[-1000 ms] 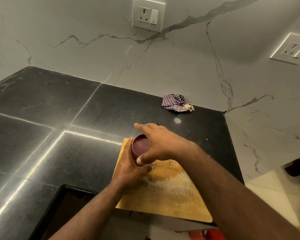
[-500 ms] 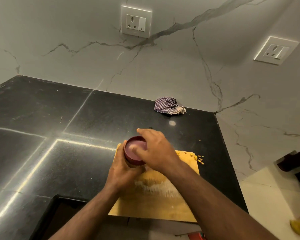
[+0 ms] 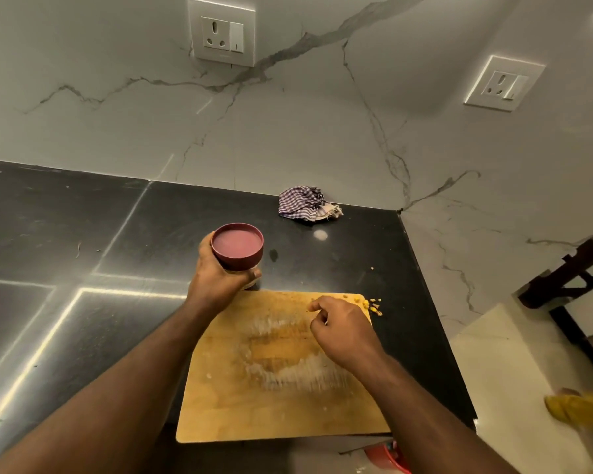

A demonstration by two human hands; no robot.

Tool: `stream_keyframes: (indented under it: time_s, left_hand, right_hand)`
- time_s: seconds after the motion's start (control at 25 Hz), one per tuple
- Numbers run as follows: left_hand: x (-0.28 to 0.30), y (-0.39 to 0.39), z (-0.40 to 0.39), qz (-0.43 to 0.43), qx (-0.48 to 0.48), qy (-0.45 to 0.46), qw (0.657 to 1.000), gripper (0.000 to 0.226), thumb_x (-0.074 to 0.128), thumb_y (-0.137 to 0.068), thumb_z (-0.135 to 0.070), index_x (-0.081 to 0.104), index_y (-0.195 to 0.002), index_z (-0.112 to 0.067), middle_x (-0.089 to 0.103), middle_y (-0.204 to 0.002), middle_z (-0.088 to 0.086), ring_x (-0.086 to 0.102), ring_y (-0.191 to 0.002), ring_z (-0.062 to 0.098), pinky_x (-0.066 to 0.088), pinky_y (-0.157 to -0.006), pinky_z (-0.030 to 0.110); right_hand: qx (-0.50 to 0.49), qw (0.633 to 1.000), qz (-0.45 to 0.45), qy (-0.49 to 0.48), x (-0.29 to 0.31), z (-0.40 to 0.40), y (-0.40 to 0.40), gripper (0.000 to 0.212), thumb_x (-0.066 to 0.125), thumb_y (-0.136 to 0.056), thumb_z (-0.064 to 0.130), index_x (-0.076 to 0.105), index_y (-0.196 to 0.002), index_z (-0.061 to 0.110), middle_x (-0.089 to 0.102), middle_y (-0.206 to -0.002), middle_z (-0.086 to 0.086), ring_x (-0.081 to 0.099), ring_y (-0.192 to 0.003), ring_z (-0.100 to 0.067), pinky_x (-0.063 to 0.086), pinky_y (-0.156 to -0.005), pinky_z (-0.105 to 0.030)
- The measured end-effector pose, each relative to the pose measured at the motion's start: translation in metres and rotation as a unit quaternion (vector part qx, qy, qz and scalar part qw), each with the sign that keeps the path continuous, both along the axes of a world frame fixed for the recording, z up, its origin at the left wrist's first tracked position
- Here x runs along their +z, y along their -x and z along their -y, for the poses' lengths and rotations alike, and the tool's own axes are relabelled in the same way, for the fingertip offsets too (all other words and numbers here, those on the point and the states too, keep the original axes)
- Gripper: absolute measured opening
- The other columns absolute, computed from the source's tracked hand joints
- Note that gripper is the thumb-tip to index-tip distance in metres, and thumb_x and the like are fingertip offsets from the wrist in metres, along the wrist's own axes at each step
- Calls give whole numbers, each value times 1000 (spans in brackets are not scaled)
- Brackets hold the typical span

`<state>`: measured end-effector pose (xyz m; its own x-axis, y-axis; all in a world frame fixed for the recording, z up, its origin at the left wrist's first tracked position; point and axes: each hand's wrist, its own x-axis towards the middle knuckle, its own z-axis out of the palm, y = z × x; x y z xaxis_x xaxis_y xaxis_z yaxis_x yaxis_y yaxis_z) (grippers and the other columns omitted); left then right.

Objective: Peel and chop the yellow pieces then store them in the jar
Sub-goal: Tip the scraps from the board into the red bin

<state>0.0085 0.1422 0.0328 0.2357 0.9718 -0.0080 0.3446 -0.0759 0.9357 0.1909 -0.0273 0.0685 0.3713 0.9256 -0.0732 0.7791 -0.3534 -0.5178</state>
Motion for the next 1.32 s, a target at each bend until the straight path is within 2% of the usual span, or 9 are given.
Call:
stream_keyframes:
  time_s: [0.12,0.32,0.48,0.64,0.76,0.88,0.96,1.08,1.32]
  left_hand:
    - [-5,-7,-9,4,-6,6,1000,114,94,-63,-32,18,-149,-31,41,-143,1,43,-131,24,47,-105,48]
    - [-8,-11,-14,3,-4,12,1000,112,93,-65,-29,18,-149,-27,40,-144,2,42,-132,24,46,-106,46]
    - [-10,-9,-15,-7,-6,24,1000,118,94,-64,-31,15,-151,-28,37,-147,2,39,-135,25,43,-109,48]
    - [-4,-4,-10,-48,6,54,997,133,94,-64,-31,0,-157,-27,26,-158,6,30,-144,30,36,-113,52]
    - [-2,2,10,-80,37,32,996,116,84,-76,-24,1,-158,-25,24,-159,10,30,-144,33,37,-112,55]
    - [-6,17,39,-118,48,-4,992,92,74,-83,-20,18,-156,-23,35,-151,10,40,-135,31,43,-107,53]
    - [-9,26,62,-203,4,-13,979,82,73,-84,-28,27,-152,-23,40,-147,9,42,-132,29,44,-105,52]
    - [-8,40,92,-309,-42,4,950,83,70,-84,-44,26,-152,-28,37,-150,7,38,-134,32,41,-104,53]
    - [0,63,112,-337,-40,56,939,89,65,-85,-58,19,-155,-28,31,-152,10,36,-136,35,41,-105,52]
  right_hand:
    - [-21,1000,1,20,-9,15,-9,30,54,-90,22,66,-117,29,67,-109,10,61,-86,-6,55,-78,-31]
    - [-87,995,24,47,-13,51,-39,25,62,-87,26,65,-112,31,61,-88,14,60,-76,-6,56,-70,-30]
    - [-101,988,48,106,-18,71,-49,27,69,-85,30,64,-111,33,54,-95,14,56,-82,-5,51,-69,-22]
    - [-108,986,53,114,-26,77,-44,30,69,-87,24,63,-114,35,52,-100,14,55,-85,-5,52,-73,-21]
    - [-112,987,51,100,-27,75,-43,29,68,-87,21,64,-113,33,53,-98,14,55,-83,-5,53,-74,-23]
    - [-97,990,36,93,-28,70,-35,29,67,-86,22,64,-112,33,53,-94,15,55,-81,-5,53,-73,-24]
    - [-89,991,36,92,-28,66,-31,31,68,-85,26,62,-115,34,53,-95,15,55,-82,-6,53,-73,-26]
    - [-99,988,40,113,-28,60,-29,34,70,-83,30,59,-116,32,56,-98,13,57,-84,-8,54,-73,-28]
    - [-149,984,6,98,-36,56,-28,20,70,-77,28,61,-94,29,56,-91,7,58,-73,-11,52,-61,-29]
